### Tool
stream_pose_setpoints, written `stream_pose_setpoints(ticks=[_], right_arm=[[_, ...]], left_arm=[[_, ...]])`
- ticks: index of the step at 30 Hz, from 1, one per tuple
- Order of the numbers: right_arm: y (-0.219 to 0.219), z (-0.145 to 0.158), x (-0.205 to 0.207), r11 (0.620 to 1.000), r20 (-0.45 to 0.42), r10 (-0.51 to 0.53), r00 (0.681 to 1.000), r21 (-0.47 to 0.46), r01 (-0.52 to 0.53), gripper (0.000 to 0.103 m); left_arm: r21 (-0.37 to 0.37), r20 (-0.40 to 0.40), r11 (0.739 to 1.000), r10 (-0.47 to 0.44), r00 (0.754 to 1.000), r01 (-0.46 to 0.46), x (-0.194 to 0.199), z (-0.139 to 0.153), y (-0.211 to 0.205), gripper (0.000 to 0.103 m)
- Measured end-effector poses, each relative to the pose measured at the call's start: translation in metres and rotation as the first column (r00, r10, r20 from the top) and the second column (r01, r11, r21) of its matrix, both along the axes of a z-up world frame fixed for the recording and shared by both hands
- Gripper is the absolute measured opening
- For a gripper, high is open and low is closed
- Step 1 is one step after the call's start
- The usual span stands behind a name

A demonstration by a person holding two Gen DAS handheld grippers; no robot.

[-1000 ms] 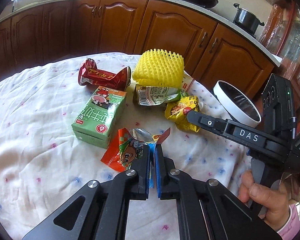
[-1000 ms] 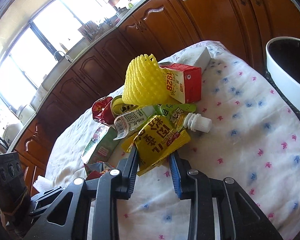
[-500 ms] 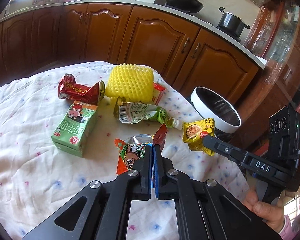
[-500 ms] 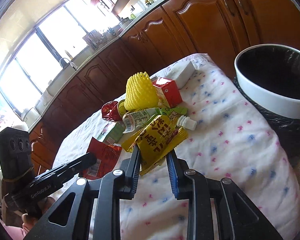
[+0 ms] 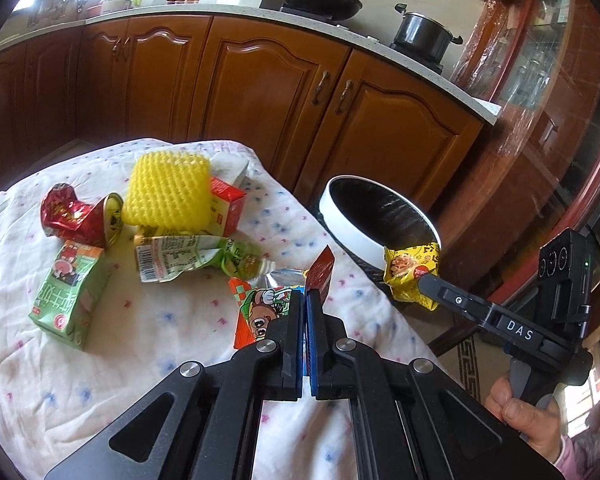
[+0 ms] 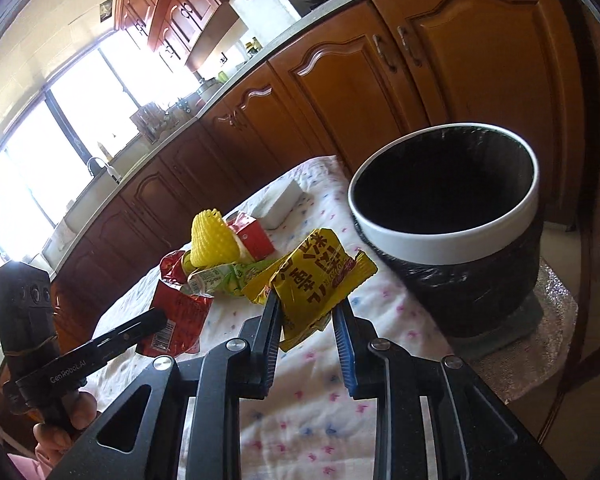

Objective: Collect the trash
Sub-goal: 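Carry both packets over the trash bin and open both tools to drop them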

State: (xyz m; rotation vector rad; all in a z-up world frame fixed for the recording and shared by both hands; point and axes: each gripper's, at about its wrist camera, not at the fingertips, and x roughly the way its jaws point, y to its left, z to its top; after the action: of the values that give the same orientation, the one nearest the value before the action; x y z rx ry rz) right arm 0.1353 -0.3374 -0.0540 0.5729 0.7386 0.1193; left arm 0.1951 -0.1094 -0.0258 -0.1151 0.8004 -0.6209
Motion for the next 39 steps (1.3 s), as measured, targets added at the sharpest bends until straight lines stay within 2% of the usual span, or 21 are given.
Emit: stream_pose_setpoints(ticks=[7,16,21,29,39], right_arm=[[-0.034,0.004,-0.003,0.997,0.011,-0.068,0.998,-0.023,0.068,0.026],[-0.067,0.014,0.012,0.990,0.016,-0.111,0.994,-0.088,0.112,0.026],[-0.081,0.018,0.028,0.983,-0.001,-0.118,0.993,-0.143,0.117,0.026],[-0.097,0.011,0.045,0.978,-0.042,-0.119,0.992,-0.176,0.110,0.026],[-0.106,-0.004,0.061,0.977,-0.092,-0.108,0.990,-0.195,0.088,0.026]], left_arm=[[0.001,0.024,0.999,-0.048,0.999,0.048,0.016,0.004,-0.037,0.000],[0.021,0.046,0.995,-0.096,0.994,0.095,0.051,0.006,-0.090,0.000],[0.035,0.031,0.993,-0.110,0.993,0.109,0.078,0.004,-0.122,0.000],[0.052,-0.008,0.989,-0.140,0.990,0.140,0.116,-0.007,-0.163,0.000],[0.094,-0.041,0.982,-0.158,0.987,0.161,0.136,-0.025,-0.192,0.001]])
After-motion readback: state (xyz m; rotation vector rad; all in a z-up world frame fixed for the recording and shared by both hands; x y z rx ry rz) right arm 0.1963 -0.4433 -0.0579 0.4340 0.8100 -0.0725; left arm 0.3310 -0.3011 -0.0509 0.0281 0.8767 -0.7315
